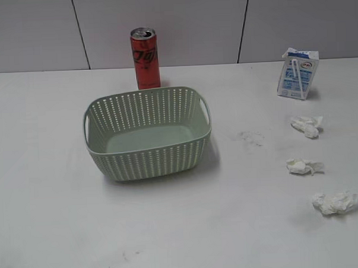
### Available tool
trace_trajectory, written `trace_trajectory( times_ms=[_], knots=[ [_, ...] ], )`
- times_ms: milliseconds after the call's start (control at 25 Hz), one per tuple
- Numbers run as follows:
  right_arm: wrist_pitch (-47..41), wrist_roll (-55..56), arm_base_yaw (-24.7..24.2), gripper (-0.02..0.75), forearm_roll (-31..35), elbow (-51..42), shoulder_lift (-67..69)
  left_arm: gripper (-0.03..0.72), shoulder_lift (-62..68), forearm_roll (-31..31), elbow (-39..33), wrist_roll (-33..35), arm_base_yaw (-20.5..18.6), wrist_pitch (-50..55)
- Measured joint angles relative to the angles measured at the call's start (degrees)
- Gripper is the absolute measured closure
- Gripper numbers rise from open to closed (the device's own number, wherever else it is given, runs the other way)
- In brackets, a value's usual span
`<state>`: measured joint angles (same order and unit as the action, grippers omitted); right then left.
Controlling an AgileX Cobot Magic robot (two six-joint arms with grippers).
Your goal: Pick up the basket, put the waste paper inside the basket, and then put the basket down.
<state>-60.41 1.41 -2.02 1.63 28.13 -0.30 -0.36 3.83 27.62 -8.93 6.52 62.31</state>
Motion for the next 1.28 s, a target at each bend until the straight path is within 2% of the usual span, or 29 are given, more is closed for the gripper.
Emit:
trace_trajectory(
  times_ms=[1280],
  knots=[
    [0.00, 0.11, 0.00, 0.311, -0.05, 0.00, 0.00, 0.115, 0.00, 0.90, 0.00, 0.00, 0.00, 0.00]
  ],
)
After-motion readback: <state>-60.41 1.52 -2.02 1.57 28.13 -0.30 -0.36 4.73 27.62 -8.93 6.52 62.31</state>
